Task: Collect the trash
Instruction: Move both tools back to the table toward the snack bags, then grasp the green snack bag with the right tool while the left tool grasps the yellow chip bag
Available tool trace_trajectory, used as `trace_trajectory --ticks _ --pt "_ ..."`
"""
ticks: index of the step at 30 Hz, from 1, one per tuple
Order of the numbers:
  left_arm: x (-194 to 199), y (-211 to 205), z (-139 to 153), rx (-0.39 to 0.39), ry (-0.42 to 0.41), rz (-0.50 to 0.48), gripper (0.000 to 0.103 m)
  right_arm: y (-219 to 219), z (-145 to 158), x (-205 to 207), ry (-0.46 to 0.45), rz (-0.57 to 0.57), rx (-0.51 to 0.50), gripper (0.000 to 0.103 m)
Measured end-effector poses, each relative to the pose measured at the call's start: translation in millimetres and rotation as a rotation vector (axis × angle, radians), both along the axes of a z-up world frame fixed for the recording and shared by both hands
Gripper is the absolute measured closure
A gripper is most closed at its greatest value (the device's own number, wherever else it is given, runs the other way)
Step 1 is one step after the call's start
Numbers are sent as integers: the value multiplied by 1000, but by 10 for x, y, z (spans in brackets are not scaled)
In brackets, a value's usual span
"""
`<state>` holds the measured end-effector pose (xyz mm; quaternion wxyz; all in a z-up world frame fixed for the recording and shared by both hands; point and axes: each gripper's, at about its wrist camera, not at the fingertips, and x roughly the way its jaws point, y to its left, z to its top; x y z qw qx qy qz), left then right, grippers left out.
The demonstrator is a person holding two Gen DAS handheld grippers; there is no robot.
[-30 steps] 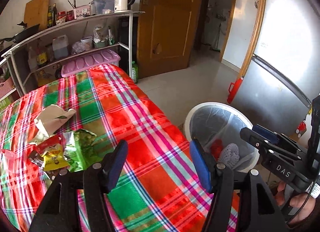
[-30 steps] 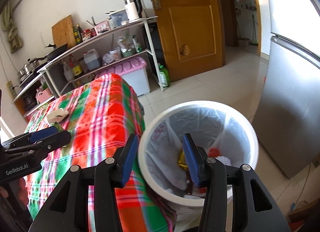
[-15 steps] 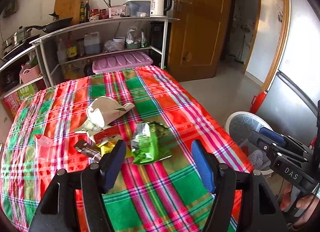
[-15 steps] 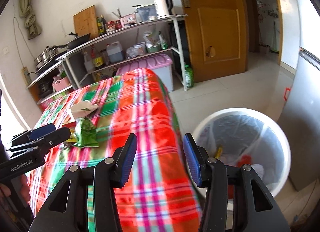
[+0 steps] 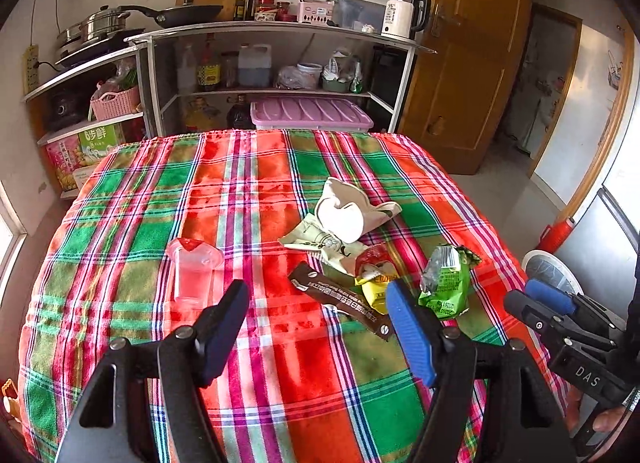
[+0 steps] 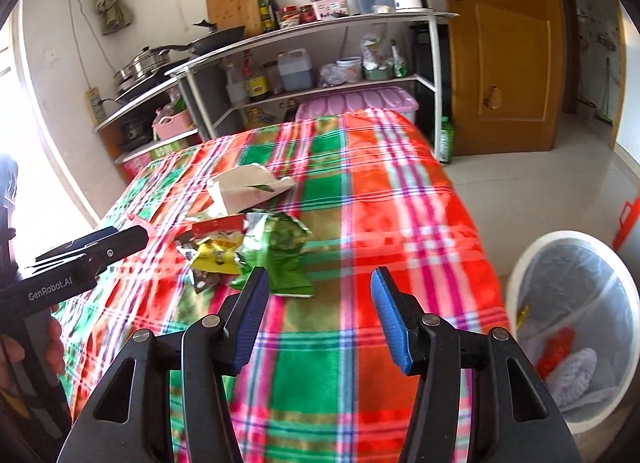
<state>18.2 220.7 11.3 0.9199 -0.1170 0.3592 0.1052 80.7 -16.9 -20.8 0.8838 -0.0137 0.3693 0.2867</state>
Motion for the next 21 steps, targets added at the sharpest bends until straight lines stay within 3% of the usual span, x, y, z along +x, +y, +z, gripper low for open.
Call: trace_trajectory --ticks 6,21 --pt "-29 152 -69 -39 10 2 30 322 -33 68 21 62 -16 49" --pt "43 200 -110 -69 6 -27 29 623 -228 240 80 80 -84 49"
